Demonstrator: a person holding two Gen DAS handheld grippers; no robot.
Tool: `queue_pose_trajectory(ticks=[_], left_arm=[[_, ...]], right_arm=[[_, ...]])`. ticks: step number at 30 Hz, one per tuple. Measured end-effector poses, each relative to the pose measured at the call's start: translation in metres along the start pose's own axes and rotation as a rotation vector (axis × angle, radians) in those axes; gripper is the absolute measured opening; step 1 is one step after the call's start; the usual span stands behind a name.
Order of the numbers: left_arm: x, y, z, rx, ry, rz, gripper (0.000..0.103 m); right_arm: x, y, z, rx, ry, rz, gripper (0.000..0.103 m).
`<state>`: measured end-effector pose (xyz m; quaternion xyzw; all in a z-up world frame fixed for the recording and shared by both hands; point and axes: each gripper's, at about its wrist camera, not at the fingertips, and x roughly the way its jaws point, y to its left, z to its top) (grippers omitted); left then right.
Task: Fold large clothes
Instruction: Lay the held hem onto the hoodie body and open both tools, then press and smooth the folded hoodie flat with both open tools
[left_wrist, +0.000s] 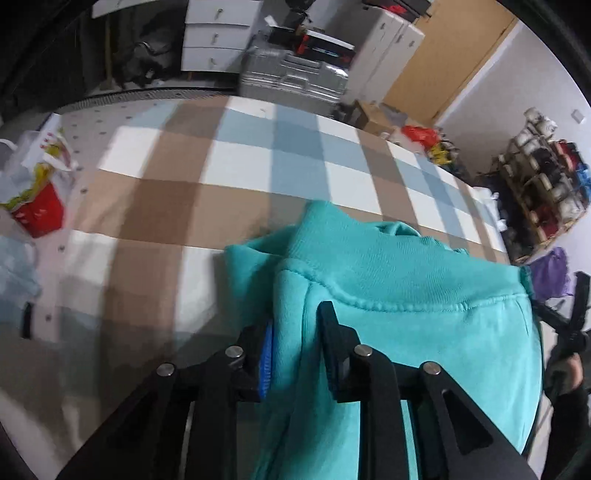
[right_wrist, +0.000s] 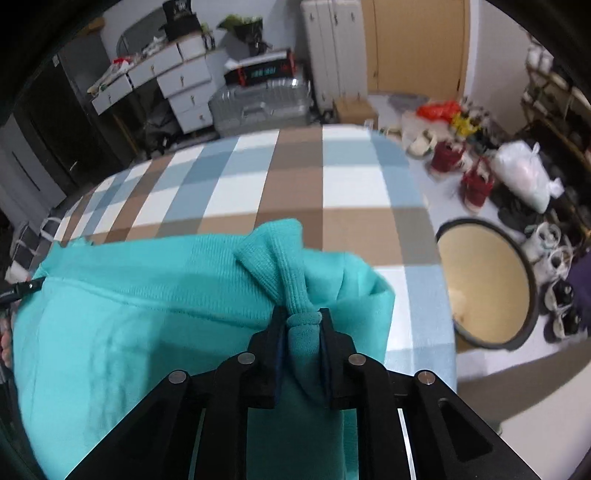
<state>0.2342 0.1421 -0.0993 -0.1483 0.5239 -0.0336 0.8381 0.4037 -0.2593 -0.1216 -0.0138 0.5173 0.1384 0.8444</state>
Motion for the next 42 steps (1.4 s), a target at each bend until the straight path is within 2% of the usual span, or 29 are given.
queue_pose_trajectory(ticks=[2, 3, 5, 6, 7, 8, 10, 12, 13, 14, 15, 16, 18, 19, 20, 21, 24, 26, 27, 29, 30, 31, 34, 36, 38, 39, 40, 41, 42], left_arm=[[-0.027, -0.001, -0.001, -0.028, -0.030, 0.000, 0.020], [-0.046, -0.003, -0.003, -0.032, -0.060, 0.009, 0.020], [-0.071, -0.016, -0.008, 0.027, -0.111, 0.004, 0.021], [-0.080, -0.028, -0.018, 0.070, -0.130, 0.007, 0.024], [-0.085, -0.040, -0.025, 0.106, -0.140, -0.007, 0.033], [-0.086, -0.050, -0.033, 0.132, -0.140, -0.035, 0.049], [-0.078, -0.078, -0.052, 0.194, -0.111, -0.094, 0.057], [-0.054, -0.102, -0.067, 0.256, -0.045, -0.093, 0.057], [-0.031, -0.114, -0.079, 0.284, 0.012, -0.079, 0.057], [-0.014, -0.119, -0.085, 0.297, 0.062, -0.053, 0.057], [0.012, -0.119, -0.092, 0.300, 0.124, 0.007, 0.059], [0.026, -0.114, -0.095, 0.270, 0.148, 0.011, 0.060], [0.032, -0.096, -0.092, 0.166, 0.126, -0.057, 0.060], [0.032, -0.091, -0.089, 0.145, 0.127, -0.071, 0.060], [0.032, -0.092, -0.087, 0.167, 0.135, -0.064, 0.060], [0.030, -0.093, -0.084, 0.180, 0.140, -0.054, 0.060], [0.008, -0.093, -0.082, 0.090, 0.112, -0.036, 0.060], [-0.016, -0.097, -0.090, 0.097, 0.043, -0.117, 0.060], [-0.020, -0.101, -0.097, 0.123, 0.030, -0.125, 0.060], [-0.012, -0.110, -0.111, 0.195, 0.043, -0.053, 0.060], [-0.002, -0.113, -0.117, 0.226, 0.059, -0.003, 0.060], [0.013, -0.110, -0.125, 0.254, 0.066, 0.025, 0.061], [0.021, -0.100, -0.127, 0.244, 0.033, 0.001, 0.063], [0.019, -0.101, -0.124, 0.253, 0.043, -0.004, 0.063], [0.016, -0.096, -0.124, 0.241, 0.021, -0.035, 0.063], [0.013, -0.094, -0.128, 0.245, 0.018, -0.051, 0.063], [0.012, -0.091, -0.127, 0.237, 0.018, -0.066, 0.063], [0.011, -0.088, -0.126, 0.225, 0.019, -0.079, 0.062], [0.012, -0.088, -0.128, 0.221, 0.022, -0.087, 0.062]], right_arm=[[-0.020, -0.005, 0.001, 0.029, -0.006, -0.026, 0.033], [-0.038, -0.007, -0.002, 0.052, -0.037, -0.051, 0.038], [-0.070, -0.003, -0.012, 0.058, -0.092, -0.029, 0.038], [-0.086, 0.002, -0.016, 0.050, -0.119, -0.011, 0.044], [-0.106, 0.011, -0.024, 0.033, -0.159, 0.000, 0.049], [-0.115, 0.020, -0.028, 0.011, -0.175, 0.008, 0.057], [-0.127, 0.045, -0.038, -0.046, -0.184, 0.058, 0.057], [-0.121, 0.080, -0.049, -0.132, -0.145, 0.118, 0.057], [-0.113, 0.099, -0.054, -0.181, -0.132, 0.110, 0.057], [-0.105, 0.112, -0.059, -0.221, -0.126, 0.084, 0.057], [-0.093, 0.124, -0.064, -0.260, -0.111, 0.050, 0.057], [-0.070, 0.137, -0.072, -0.315, -0.061, -0.022, 0.057], [-0.022, 0.139, -0.089, -0.341, 0.060, -0.139, 0.059], [-0.015, 0.141, -0.099, -0.357, 0.023, -0.157, 0.059], [-0.016, 0.146, -0.102, -0.385, -0.004, -0.184, 0.059], [-0.017, 0.149, -0.102, -0.388, 0.004, -0.199, 0.059], [-0.031, 0.146, -0.085, -0.286, 0.074, -0.167, 0.057], [-0.062, 0.150, -0.079, -0.219, 0.011, -0.039, 0.057], [-0.075, 0.155, -0.078, -0.202, -0.030, 0.027, 0.057], [-0.090, 0.172, -0.084, -0.191, -0.057, 0.166, 0.060], [-0.088, 0.181, -0.089, -0.202, -0.048, 0.203, 0.065], [-0.077, 0.196, -0.098, -0.247, -0.018, 0.190, 0.066], [-0.031, 0.213, -0.125, -0.328, 0.087, 0.061, 0.068], [-0.022, 0.210, -0.134, -0.325, 0.028, 0.045, 0.071], [-0.022, 0.210, -0.126, -0.317, 0.068, 0.045, 0.071], [-0.025, 0.209, -0.118, -0.312, 0.097, 0.052, 0.068], [-0.033, 0.209, -0.111, -0.309, 0.094, 0.066, 0.064], [-0.047, 0.206, -0.097, -0.297, 0.039, 0.081, 0.059], [-0.061, 0.203, -0.082, -0.272, -0.039, 0.086, 0.062]])
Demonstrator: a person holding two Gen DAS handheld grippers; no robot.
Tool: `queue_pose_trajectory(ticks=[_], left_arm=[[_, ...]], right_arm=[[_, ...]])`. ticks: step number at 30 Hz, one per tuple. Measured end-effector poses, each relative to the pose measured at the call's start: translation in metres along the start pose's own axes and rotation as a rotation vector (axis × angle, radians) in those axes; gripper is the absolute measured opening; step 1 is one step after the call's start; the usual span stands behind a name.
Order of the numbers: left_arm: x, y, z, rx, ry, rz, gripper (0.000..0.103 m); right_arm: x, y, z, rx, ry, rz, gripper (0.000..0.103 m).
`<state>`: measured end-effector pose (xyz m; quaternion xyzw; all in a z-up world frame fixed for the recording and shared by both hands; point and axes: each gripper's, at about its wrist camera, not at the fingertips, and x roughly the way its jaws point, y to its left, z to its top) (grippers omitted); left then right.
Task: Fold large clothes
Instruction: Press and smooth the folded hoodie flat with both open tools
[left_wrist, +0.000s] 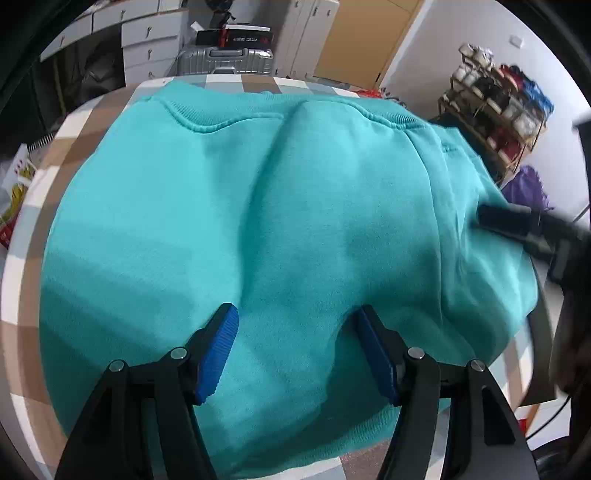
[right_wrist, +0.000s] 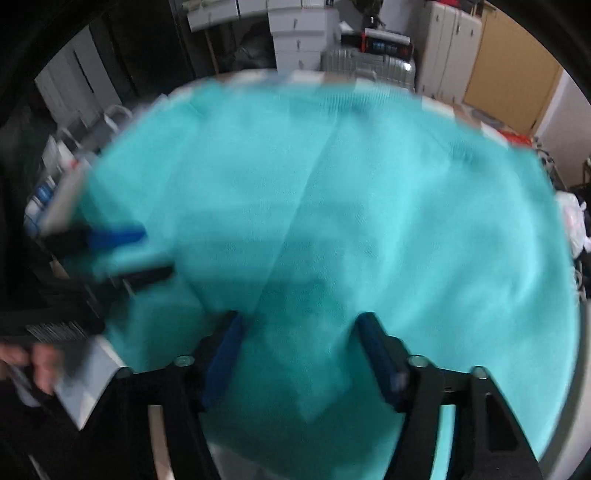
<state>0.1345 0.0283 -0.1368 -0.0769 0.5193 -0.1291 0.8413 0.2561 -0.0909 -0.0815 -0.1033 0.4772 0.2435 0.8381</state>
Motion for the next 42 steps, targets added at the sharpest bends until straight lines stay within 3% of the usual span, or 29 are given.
queue_pose_trajectory(ticks=[2, 6, 8, 10, 11, 14, 16, 19, 21, 25, 27, 29, 31, 33, 35, 37, 38, 40, 42], left_arm=[[-0.001, -0.002, 0.000, 0.014, 0.003, -0.005, 0.062], [-0.004, -0.007, -0.008, 0.016, -0.009, 0.003, 0.062], [-0.003, -0.010, -0.010, 0.006, -0.033, 0.018, 0.063], [-0.004, -0.009, -0.009, -0.002, -0.038, 0.015, 0.063], [-0.005, -0.007, -0.010, -0.013, -0.034, 0.003, 0.062], [-0.008, -0.003, -0.010, -0.007, -0.024, -0.027, 0.062], [-0.013, -0.002, -0.010, -0.010, -0.016, -0.035, 0.062], [-0.025, 0.001, -0.011, -0.022, -0.012, -0.027, 0.063], [-0.023, -0.001, -0.014, 0.058, -0.004, 0.015, 0.063], [-0.012, 0.006, -0.014, 0.048, 0.015, 0.016, 0.062], [-0.012, 0.006, -0.014, 0.038, 0.014, 0.015, 0.062], [-0.017, 0.006, -0.017, 0.031, -0.008, 0.014, 0.062], [-0.027, 0.008, -0.021, -0.006, -0.023, 0.013, 0.062], [-0.043, 0.008, -0.027, -0.009, -0.053, -0.023, 0.063], [-0.045, 0.007, -0.030, 0.018, -0.065, 0.014, 0.063], [-0.030, 0.011, -0.032, 0.037, -0.012, 0.071, 0.062], [-0.023, 0.013, -0.033, 0.035, 0.000, 0.067, 0.062], [-0.017, 0.014, -0.033, 0.039, -0.003, 0.074, 0.062], [-0.016, 0.013, -0.035, 0.041, -0.011, 0.087, 0.062]], right_arm=[[-0.006, -0.009, 0.031, 0.026, -0.056, -0.029, 0.067], [0.046, -0.010, 0.093, 0.056, 0.019, -0.057, 0.064], [0.083, -0.009, 0.099, 0.022, 0.086, -0.167, 0.066], [0.113, -0.008, 0.083, 0.005, 0.152, -0.193, 0.067], [0.111, -0.012, 0.080, 0.032, 0.104, -0.191, 0.069], [0.102, -0.023, 0.082, 0.033, 0.135, -0.142, 0.069], [0.079, -0.027, 0.081, -0.004, 0.116, -0.139, 0.061], [0.023, -0.048, 0.057, 0.069, 0.069, -0.069, 0.062], [-0.010, -0.057, 0.023, 0.053, 0.064, -0.147, 0.062], [-0.010, -0.081, -0.052, 0.053, 0.180, -0.201, 0.062], [-0.001, -0.088, -0.078, 0.068, 0.147, -0.158, 0.062], [-0.003, -0.084, -0.085, 0.036, 0.091, -0.179, 0.062], [-0.010, -0.078, -0.084, 0.085, 0.095, -0.214, 0.062], [-0.026, -0.062, -0.082, 0.108, 0.072, -0.176, 0.060], [-0.043, -0.036, -0.081, 0.078, 0.004, -0.114, 0.059], [-0.052, -0.001, -0.084, 0.021, -0.053, -0.105, 0.062], [-0.049, 0.008, -0.087, 0.004, -0.053, -0.105, 0.070], [-0.026, 0.023, -0.094, -0.016, -0.019, -0.163, 0.071], [-0.001, 0.017, -0.101, 0.024, 0.031, -0.157, 0.071]])
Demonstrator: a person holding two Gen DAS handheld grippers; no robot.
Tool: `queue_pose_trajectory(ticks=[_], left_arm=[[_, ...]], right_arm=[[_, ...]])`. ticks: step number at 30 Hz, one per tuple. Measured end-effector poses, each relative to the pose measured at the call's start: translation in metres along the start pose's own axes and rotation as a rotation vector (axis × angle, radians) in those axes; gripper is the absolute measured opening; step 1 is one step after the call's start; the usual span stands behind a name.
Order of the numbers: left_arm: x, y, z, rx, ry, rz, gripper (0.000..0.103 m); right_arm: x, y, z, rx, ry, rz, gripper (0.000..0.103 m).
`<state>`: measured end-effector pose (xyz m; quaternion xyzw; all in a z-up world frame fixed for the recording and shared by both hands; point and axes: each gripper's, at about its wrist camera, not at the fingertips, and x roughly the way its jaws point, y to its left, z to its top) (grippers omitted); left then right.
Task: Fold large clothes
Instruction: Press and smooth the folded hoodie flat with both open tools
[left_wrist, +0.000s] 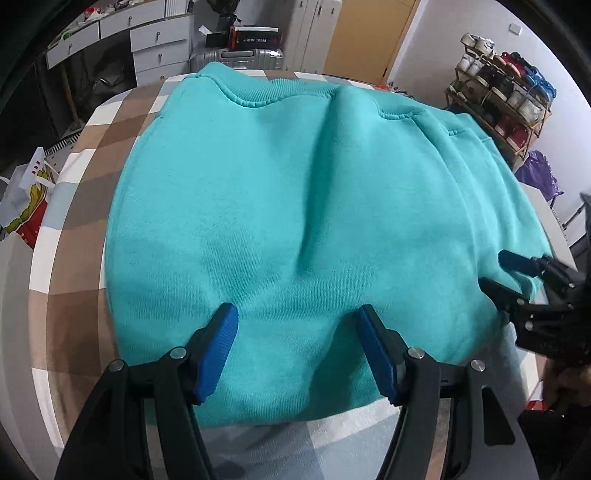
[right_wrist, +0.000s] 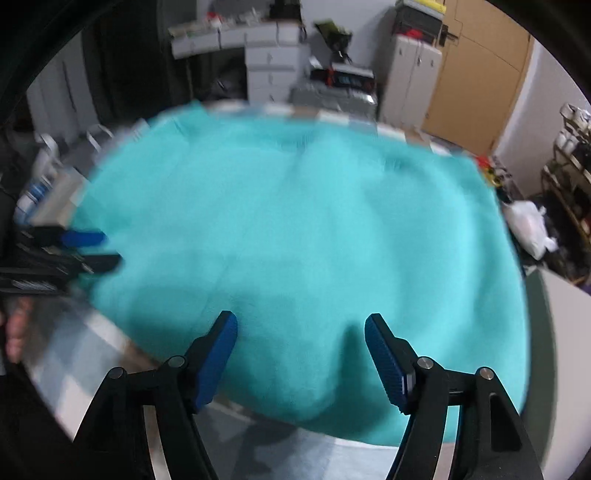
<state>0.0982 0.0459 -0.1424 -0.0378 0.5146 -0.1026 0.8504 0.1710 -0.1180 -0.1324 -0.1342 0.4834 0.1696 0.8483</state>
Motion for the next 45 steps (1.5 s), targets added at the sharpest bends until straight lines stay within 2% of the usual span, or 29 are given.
queue_pose_trajectory(ticks=[2, 3, 6, 8, 10, 11, 12, 15, 17, 20, 22, 24, 27, 30, 31, 32, 34, 36, 39, 41, 43, 45], left_arm=[[-0.004, -0.003, -0.003, 0.009, -0.011, 0.012, 0.063], [-0.006, -0.003, -0.004, 0.010, -0.015, 0.014, 0.063], [-0.010, -0.003, -0.007, 0.025, -0.015, 0.016, 0.063], [-0.008, -0.001, -0.006, 0.029, -0.016, 0.016, 0.062], [-0.008, -0.003, -0.007, 0.034, -0.014, 0.020, 0.063], [-0.007, -0.003, -0.006, 0.035, -0.013, 0.023, 0.063], [-0.007, -0.002, -0.006, 0.035, -0.012, 0.025, 0.063], [-0.007, -0.002, -0.005, 0.035, -0.006, 0.027, 0.063], [-0.012, -0.003, -0.002, 0.027, 0.003, 0.038, 0.062], [-0.038, -0.012, 0.001, 0.026, -0.084, 0.026, 0.062], [-0.053, -0.026, 0.005, 0.053, -0.151, -0.035, 0.063], [-0.053, -0.041, 0.011, 0.086, -0.168, -0.042, 0.063], [-0.024, -0.064, 0.026, 0.136, -0.114, -0.021, 0.063], [0.011, -0.066, 0.034, 0.118, -0.017, -0.004, 0.065], [0.028, -0.059, 0.035, 0.075, 0.040, 0.027, 0.076], [0.032, -0.055, 0.036, 0.040, 0.039, 0.022, 0.079], [0.030, -0.057, 0.039, 0.047, 0.061, 0.033, 0.079], [0.026, -0.054, 0.037, 0.043, 0.049, 0.020, 0.079], [0.013, -0.043, 0.035, 0.032, 0.033, -0.006, 0.079], [-0.009, -0.029, 0.034, 0.017, -0.018, -0.012, 0.079], [-0.024, -0.014, 0.034, 0.025, -0.078, 0.028, 0.079], [-0.023, 0.003, 0.031, 0.016, -0.079, 0.073, 0.079]], right_arm=[[0.005, -0.015, -0.005, 0.128, -0.029, 0.069, 0.072], [0.003, -0.019, -0.007, 0.148, -0.038, 0.079, 0.072], [-0.025, -0.030, -0.018, 0.203, -0.136, 0.047, 0.071], [-0.049, -0.049, -0.025, 0.262, -0.225, -0.093, 0.071], [-0.058, -0.071, -0.036, 0.330, -0.258, -0.196, 0.071], [-0.055, -0.078, -0.039, 0.350, -0.241, -0.234, 0.071], [-0.043, -0.091, -0.042, 0.376, -0.184, -0.274, 0.072], [-0.012, -0.105, -0.047, 0.387, -0.064, -0.220, 0.071], [-0.005, -0.096, -0.046, 0.311, -0.042, -0.247, 0.073], [-0.005, -0.095, -0.044, 0.342, -0.035, -0.236, 0.074], [-0.009, -0.098, -0.045, 0.371, -0.053, -0.213, 0.074], [-0.013, -0.101, -0.044, 0.379, -0.072, -0.208, 0.074], [-0.035, -0.103, -0.044, 0.396, -0.145, -0.228, 0.072], [-0.055, -0.103, -0.037, 0.410, -0.262, -0.229, 0.072], [-0.060, -0.105, -0.038, 0.419, -0.287, -0.226, 0.072], [-0.058, -0.108, -0.037, 0.425, -0.287, -0.214, 0.075], [-0.042, -0.114, -0.038, 0.434, -0.219, -0.174, 0.075], [-0.022, -0.106, -0.041, 0.409, -0.122, -0.133, 0.076], [-0.021, -0.092, -0.040, 0.343, -0.116, -0.170, 0.078], [-0.035, -0.096, -0.037, 0.413, -0.167, -0.126, 0.078], [-0.050, -0.100, -0.028, 0.467, -0.245, -0.069, 0.078], [-0.057, -0.102, 0.002, 0.422, -0.287, -0.083, 0.078]])
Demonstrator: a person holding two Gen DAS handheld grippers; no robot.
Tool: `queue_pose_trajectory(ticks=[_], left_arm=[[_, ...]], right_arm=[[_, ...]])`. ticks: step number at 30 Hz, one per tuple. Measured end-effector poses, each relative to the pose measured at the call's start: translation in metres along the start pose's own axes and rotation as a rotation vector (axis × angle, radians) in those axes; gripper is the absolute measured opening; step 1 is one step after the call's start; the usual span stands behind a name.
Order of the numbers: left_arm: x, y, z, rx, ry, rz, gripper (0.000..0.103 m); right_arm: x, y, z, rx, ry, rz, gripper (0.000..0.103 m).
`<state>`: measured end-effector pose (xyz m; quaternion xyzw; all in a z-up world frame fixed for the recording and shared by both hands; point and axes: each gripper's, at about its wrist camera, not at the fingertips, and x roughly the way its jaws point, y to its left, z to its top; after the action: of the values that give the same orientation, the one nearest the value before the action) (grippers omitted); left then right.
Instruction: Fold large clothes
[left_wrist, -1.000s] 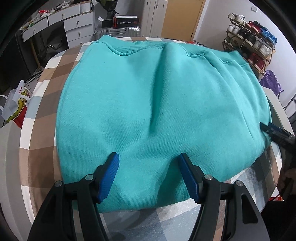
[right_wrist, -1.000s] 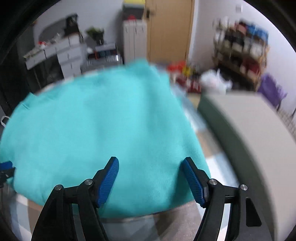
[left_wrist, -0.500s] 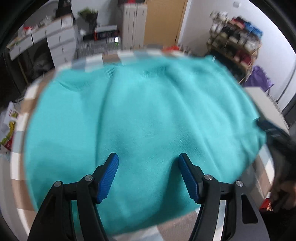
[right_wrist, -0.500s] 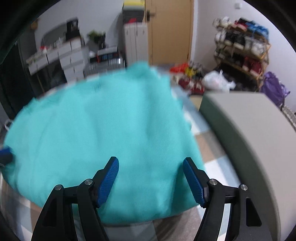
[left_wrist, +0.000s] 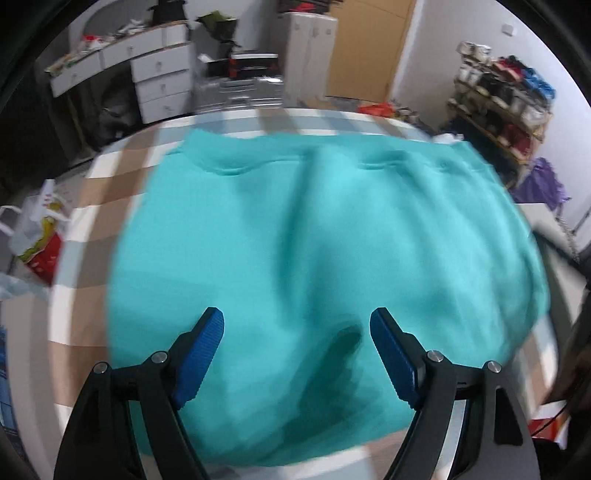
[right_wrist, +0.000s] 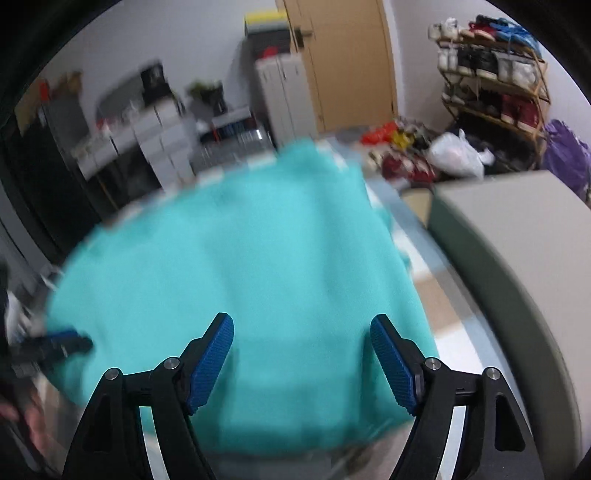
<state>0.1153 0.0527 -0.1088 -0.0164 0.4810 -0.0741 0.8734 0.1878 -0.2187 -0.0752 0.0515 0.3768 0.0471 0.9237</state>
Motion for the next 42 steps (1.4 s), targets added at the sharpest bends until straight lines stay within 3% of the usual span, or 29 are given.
queue_pose_trajectory(ticks=[2, 4, 7, 8, 10, 13, 15, 17, 18, 21, 24, 27, 28, 29, 30, 32, 34, 37, 39, 42], left_arm=[[0.018, 0.017, -0.007, 0.006, 0.051, -0.005, 0.079], [0.018, 0.017, -0.010, 0.045, 0.038, -0.010, 0.079], [0.016, 0.016, -0.012, 0.077, 0.041, 0.008, 0.079], [0.015, 0.015, -0.013, 0.077, 0.040, 0.003, 0.079], [0.012, 0.019, -0.011, 0.068, 0.034, -0.023, 0.079], [0.000, 0.018, 0.000, 0.043, 0.007, -0.056, 0.079], [-0.020, 0.024, 0.010, 0.023, -0.067, -0.037, 0.079], [-0.039, 0.035, 0.020, 0.003, -0.156, 0.010, 0.079], [-0.043, 0.042, 0.030, -0.014, -0.179, 0.065, 0.080], [-0.020, 0.059, 0.062, -0.040, -0.099, 0.137, 0.080], [0.014, 0.064, 0.084, 0.007, -0.001, 0.234, 0.080], [0.053, 0.065, 0.083, 0.029, 0.166, 0.199, 0.080], [0.058, 0.065, 0.078, 0.028, 0.187, 0.171, 0.068], [0.060, 0.066, 0.078, 0.017, 0.192, 0.108, 0.042], [0.059, 0.067, 0.079, -0.008, 0.194, 0.094, 0.041], [0.051, 0.065, 0.082, -0.022, 0.193, 0.093, 0.019], [0.033, 0.060, 0.090, -0.015, 0.175, 0.084, 0.016], [0.001, 0.059, 0.104, -0.033, 0.076, 0.065, 0.016], [-0.001, 0.065, 0.103, -0.057, 0.052, 0.049, 0.016], [0.061, 0.081, 0.088, -0.079, 0.175, 0.094, 0.023]], right_arm=[[0.016, 0.007, 0.034, -0.051, -0.004, -0.021, 0.078], [0.046, 0.013, 0.068, -0.087, 0.027, -0.045, 0.077], [0.110, 0.016, 0.106, -0.141, 0.123, -0.152, 0.076], [0.128, 0.013, 0.106, -0.160, 0.154, -0.186, 0.076], [0.174, 0.009, 0.094, -0.175, 0.302, -0.196, 0.074], [0.181, -0.007, 0.092, -0.087, 0.315, -0.139, 0.076], [0.171, -0.011, 0.094, -0.055, 0.313, -0.129, 0.074], [0.137, -0.007, 0.093, -0.014, 0.240, -0.110, 0.063], [0.114, -0.004, 0.088, 0.015, 0.195, -0.070, 0.063], [0.043, 0.011, 0.065, 0.072, 0.083, 0.100, 0.065], [-0.014, 0.033, 0.025, 0.097, 0.055, 0.262, 0.073], [-0.046, 0.049, -0.021, 0.102, 0.035, 0.385, 0.083], [-0.050, 0.053, -0.031, 0.102, 0.028, 0.411, 0.083], [-0.053, 0.055, -0.044, 0.099, 0.010, 0.429, 0.083], [-0.053, 0.056, -0.054, 0.091, 0.000, 0.428, 0.083], [-0.041, 0.057, -0.056, 0.070, 0.079, 0.391, 0.083], [-0.037, 0.051, -0.053, 0.089, 0.065, 0.396, 0.083], [-0.031, 0.047, -0.052, 0.108, 0.089, 0.407, 0.084], [-0.029, 0.047, -0.052, 0.125, 0.101, 0.429, 0.084], [-0.036, 0.053, -0.052, 0.099, 0.084, 0.441, 0.084]])
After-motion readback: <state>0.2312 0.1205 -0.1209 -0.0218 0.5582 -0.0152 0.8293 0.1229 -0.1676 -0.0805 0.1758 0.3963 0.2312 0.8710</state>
